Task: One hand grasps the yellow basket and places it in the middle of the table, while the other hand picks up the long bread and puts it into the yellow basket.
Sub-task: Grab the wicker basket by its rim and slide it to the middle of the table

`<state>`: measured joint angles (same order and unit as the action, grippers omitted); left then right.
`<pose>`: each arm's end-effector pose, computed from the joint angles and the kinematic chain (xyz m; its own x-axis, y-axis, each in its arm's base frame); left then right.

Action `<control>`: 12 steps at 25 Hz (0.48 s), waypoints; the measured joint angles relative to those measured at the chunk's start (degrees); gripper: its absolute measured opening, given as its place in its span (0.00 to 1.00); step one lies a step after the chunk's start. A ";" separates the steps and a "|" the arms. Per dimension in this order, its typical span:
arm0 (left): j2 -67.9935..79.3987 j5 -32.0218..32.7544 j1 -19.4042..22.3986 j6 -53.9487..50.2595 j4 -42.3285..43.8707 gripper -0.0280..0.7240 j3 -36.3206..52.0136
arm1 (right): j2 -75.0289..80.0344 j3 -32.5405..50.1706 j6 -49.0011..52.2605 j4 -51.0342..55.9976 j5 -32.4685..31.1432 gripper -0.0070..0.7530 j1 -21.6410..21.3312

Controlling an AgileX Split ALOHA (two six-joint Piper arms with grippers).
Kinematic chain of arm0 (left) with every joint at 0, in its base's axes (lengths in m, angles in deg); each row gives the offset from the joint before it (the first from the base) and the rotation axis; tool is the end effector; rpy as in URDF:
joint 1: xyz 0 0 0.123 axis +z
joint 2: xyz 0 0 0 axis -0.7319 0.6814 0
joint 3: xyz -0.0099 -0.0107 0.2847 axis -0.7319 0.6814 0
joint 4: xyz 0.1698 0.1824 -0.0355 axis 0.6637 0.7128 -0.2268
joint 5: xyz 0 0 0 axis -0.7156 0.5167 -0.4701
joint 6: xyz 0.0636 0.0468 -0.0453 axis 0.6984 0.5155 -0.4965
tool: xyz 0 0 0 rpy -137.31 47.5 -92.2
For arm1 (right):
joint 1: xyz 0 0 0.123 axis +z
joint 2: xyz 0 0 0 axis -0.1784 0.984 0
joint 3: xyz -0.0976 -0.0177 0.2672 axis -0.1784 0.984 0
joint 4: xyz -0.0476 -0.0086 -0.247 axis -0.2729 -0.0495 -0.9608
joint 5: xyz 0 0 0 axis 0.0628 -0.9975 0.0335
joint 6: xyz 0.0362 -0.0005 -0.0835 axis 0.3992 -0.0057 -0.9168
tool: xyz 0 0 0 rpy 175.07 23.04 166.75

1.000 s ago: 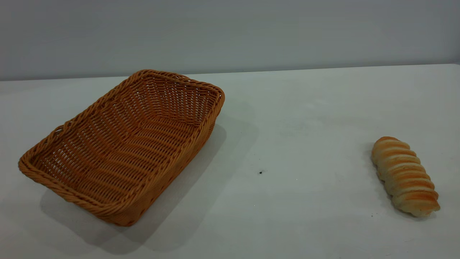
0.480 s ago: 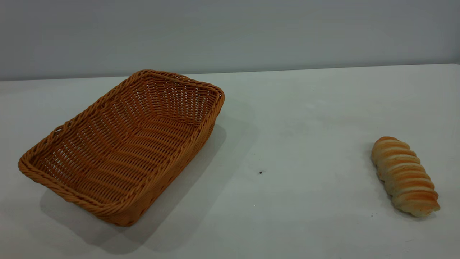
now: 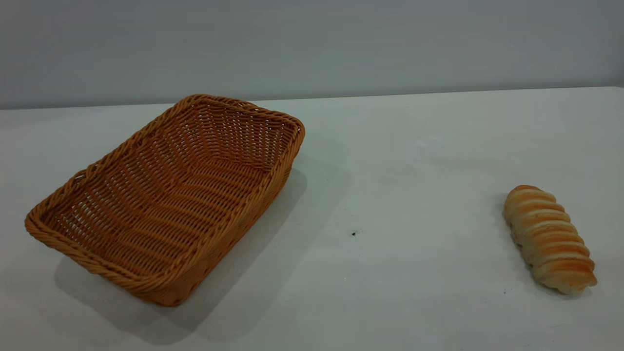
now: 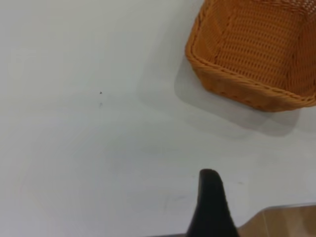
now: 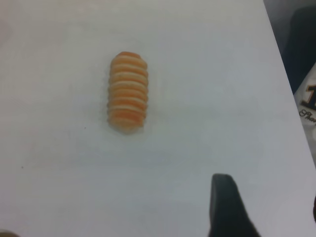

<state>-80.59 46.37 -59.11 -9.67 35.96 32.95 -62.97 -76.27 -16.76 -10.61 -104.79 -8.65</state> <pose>-0.0093 0.0124 0.2686 -0.5128 0.0069 -0.8585 0.0617 0.9977 -0.0288 -0.0082 -0.0055 0.2631 -0.5325 -0.0508 -0.8449 0.0019 0.9981 -0.0612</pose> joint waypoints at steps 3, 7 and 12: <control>0.00 0.00 -0.75 0.00 0.00 0.81 0.00 | 0.00 0.00 0.51 0.40 0.00 0.60 1.37; 0.00 0.00 -0.81 -1.29 -0.04 0.81 0.00 | 0.00 0.00 2.09 1.12 0.00 0.60 4.71; 4.47 -2.66 -0.81 -8.99 0.03 0.81 -0.80 | 0.00 -1.19 4.56 -1.88 0.85 0.60 6.35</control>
<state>-76.12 43.71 -59.92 -18.65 35.99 32.15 -62.97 -77.46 -12.19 -12.49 -103.94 -2.30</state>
